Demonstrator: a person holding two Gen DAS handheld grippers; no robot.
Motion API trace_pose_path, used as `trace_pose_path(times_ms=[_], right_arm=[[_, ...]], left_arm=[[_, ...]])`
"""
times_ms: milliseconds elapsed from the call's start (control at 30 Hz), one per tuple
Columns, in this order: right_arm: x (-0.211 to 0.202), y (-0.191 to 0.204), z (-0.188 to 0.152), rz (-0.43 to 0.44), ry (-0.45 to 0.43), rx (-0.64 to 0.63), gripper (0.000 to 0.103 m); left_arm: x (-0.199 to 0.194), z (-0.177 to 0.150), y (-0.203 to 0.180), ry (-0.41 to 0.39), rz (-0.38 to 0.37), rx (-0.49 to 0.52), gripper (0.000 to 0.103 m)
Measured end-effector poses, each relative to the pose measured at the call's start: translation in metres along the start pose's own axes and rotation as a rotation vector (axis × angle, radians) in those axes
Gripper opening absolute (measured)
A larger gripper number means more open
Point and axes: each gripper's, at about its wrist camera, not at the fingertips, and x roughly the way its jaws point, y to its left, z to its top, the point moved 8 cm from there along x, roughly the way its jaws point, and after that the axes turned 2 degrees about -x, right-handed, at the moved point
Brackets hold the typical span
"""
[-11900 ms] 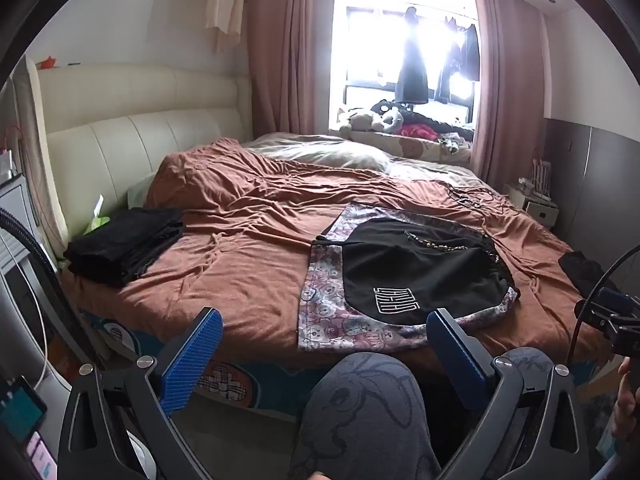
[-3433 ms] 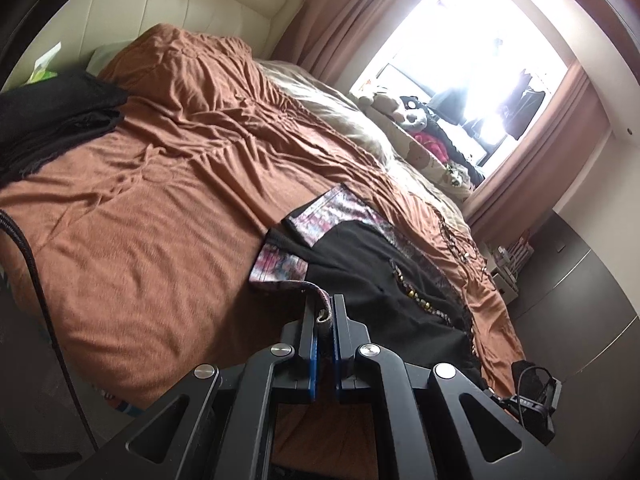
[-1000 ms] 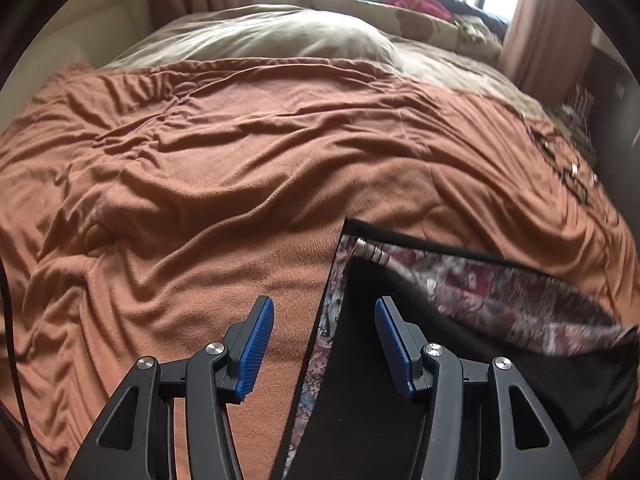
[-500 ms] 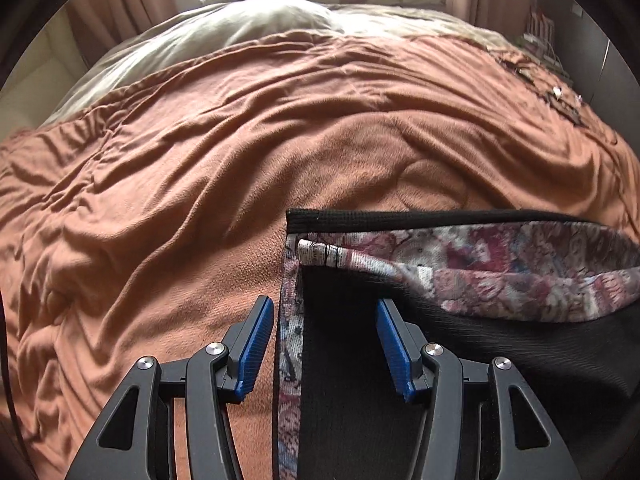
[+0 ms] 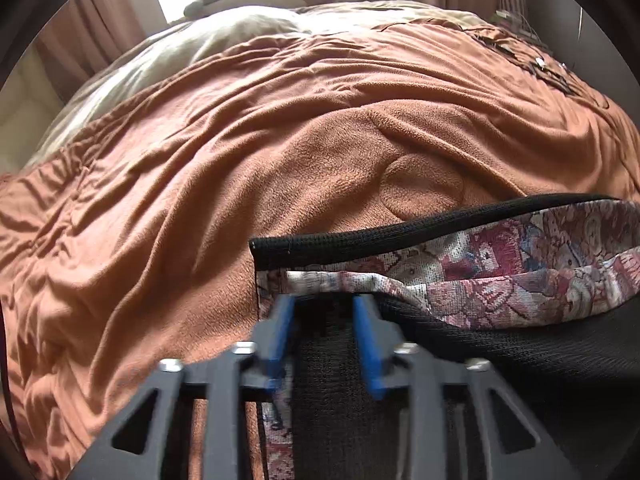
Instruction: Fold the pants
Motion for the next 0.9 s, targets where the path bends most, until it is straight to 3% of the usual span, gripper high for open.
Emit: trace_pose_path(times_ms=[67,133,333,733,833,900], right_arm=[[-0.003,-0.001,0.001,-0.008,-0.016,-0.007,0.023],[-0.01,-0.003,0.005,-0.01,-0.048,0.003,0.015],[-0.022,-0.008,0.012,0.005,-0.114,0.053,0.013],[0.012,-0.007,0.032,-0.046,-0.117,0.069,0.013],[0.026,-0.008,0.034,-0.062,-0.087,0.08,0.023],[0.026,-0.009,0.034,-0.053,-0.084,0.097,0.029]], left_arm=[[-0.005,0.001,0.001,-0.018,0.008,-0.002,0.007],[-0.014,0.005,0.008,-0.054,0.03,-0.025,0.007],[-0.028,0.017,0.034,-0.098,0.063,-0.116,0.006],[0.01,0.02,0.035,-0.026,0.112,-0.143,0.007],[0.019,0.019,0.033,0.011,0.132,-0.141,0.013],[0.014,0.019,0.033,0.014,0.131,-0.143,0.025]])
